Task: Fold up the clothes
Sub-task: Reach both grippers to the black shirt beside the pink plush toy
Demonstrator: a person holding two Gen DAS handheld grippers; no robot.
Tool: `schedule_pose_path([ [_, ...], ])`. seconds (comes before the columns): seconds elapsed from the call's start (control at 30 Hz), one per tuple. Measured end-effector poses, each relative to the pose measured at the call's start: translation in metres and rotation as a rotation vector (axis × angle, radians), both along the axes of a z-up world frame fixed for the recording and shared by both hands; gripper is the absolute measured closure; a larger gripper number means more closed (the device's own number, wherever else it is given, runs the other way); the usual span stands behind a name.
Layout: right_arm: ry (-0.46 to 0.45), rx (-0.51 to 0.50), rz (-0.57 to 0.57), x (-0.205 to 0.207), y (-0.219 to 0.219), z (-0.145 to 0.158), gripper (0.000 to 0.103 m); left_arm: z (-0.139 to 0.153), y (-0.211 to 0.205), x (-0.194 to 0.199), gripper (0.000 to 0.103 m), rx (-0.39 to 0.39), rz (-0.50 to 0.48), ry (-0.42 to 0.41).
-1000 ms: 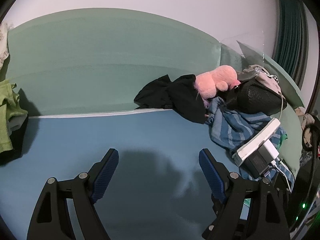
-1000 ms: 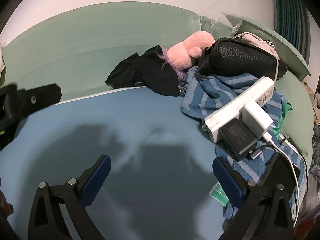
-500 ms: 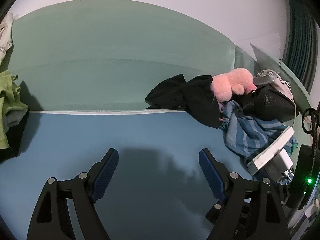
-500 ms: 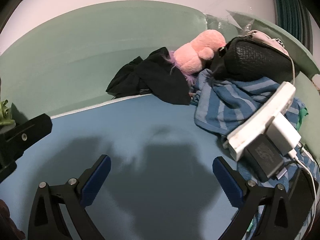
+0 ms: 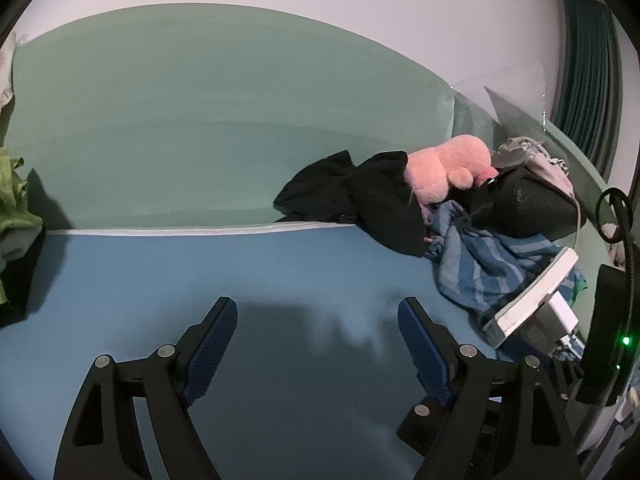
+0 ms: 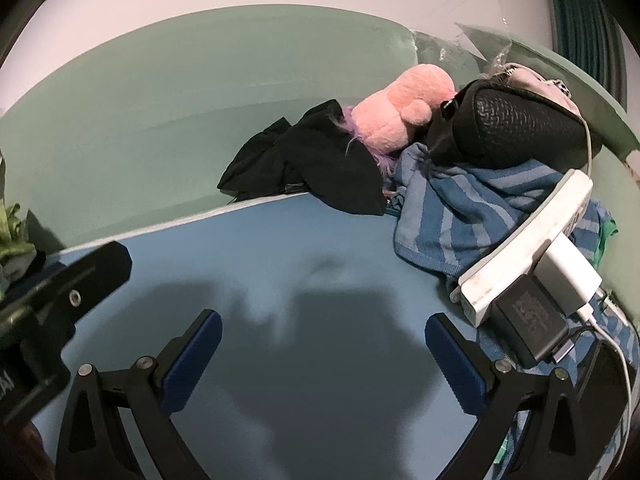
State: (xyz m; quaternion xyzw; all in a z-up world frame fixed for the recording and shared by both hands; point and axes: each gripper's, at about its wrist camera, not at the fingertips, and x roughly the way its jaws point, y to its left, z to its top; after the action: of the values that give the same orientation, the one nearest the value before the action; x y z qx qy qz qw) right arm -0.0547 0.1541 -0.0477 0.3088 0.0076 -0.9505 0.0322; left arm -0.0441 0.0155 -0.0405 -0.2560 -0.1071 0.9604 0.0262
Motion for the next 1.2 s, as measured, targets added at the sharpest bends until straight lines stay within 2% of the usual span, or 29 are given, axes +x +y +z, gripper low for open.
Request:
schedule_pose_path([
  [0.13, -0.009, -0.047, -0.006, -0.014, 0.000, -0.002, 0.000, -0.002, 0.001, -0.002, 0.020, 0.015, -0.006, 0.016],
  [0.27, 0.032, -0.055, -0.028, -0.037, -0.003, -0.002, 0.000, -0.004, 0.000, -0.005, 0.021, 0.028, -0.010, 0.031],
  [0.4, 0.017, -0.047, -0.038, -0.074, -0.011, -0.002, 0.000, -0.007, -0.016, -0.011, 0.020, 0.050, -0.005, 0.063],
  [0.53, -0.007, -0.123, -0.006, -0.123, -0.015, 0.000, 0.000, -0.014, -0.027, -0.020, 0.020, 0.024, 0.034, 0.071],
  [0.63, -0.035, -0.095, -0.002, -0.157, -0.022, -0.010, 0.000, -0.027, -0.034, -0.027, 0.020, 0.052, 0.042, 0.073],
  [0.7, -0.014, -0.041, 0.002, -0.161, -0.024, -0.029, 0.000, -0.040, -0.037, -0.035, 0.020, 0.096, 0.030, 0.060],
  [0.77, -0.052, 0.009, 0.012, -0.163, -0.030, -0.037, 0.002, -0.053, -0.034, -0.050, 0.020, 0.136, -0.011, 0.009],
  [0.83, -0.008, 0.051, 0.022, -0.153, -0.035, -0.032, 0.005, -0.059, -0.027, -0.073, 0.020, 0.128, -0.068, -0.043],
  [0.87, 0.015, 0.093, -0.020, -0.150, -0.035, -0.030, 0.000, -0.057, -0.026, -0.083, 0.020, 0.101, -0.079, -0.039],
  [0.9, 0.027, 0.108, -0.034, -0.149, -0.034, -0.029, 0.000, -0.054, -0.027, -0.094, 0.020, 0.084, -0.091, -0.037],
  [1.03, 0.028, 0.091, -0.024, -0.150, -0.025, -0.031, 0.000, -0.031, -0.036, -0.137, 0.020, 0.085, -0.110, -0.043],
  [1.13, 0.021, 0.070, -0.026, -0.151, -0.019, -0.032, 0.000, -0.022, -0.032, -0.167, 0.020, 0.042, -0.112, -0.046],
  [1.2, 0.018, 0.049, -0.038, -0.152, -0.011, -0.031, 0.000, -0.020, -0.028, -0.181, 0.021, 0.067, -0.126, -0.046],
])
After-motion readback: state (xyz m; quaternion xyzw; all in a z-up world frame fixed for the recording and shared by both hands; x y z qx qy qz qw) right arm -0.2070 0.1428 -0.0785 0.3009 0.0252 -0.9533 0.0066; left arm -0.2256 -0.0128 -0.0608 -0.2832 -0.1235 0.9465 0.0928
